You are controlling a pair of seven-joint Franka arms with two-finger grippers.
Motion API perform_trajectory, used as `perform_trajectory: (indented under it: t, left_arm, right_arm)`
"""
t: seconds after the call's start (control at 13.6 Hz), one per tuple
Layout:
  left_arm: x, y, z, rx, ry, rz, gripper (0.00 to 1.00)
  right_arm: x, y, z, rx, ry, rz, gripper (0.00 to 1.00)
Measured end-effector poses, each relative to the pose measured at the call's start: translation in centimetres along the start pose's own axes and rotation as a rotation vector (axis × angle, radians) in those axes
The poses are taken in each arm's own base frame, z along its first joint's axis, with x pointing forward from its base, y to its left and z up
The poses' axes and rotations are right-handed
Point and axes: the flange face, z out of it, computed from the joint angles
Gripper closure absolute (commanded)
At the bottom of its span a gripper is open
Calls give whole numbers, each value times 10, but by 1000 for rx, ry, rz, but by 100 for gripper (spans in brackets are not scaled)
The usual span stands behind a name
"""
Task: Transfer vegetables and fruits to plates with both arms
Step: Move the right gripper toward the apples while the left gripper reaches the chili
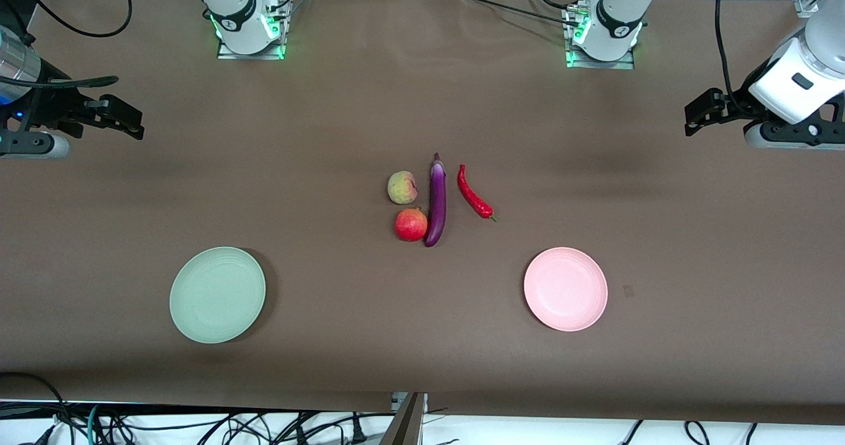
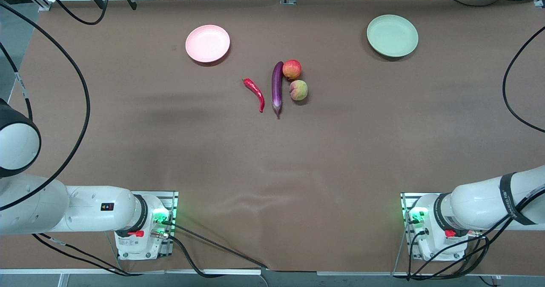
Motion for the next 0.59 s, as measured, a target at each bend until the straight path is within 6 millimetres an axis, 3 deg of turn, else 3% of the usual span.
perform_trajectory:
  t: [0.59]
  left_arm:
    - [1,0,0,0,0,0,0]
  right_arm:
    - [3,4,5,1,-9,8,0]
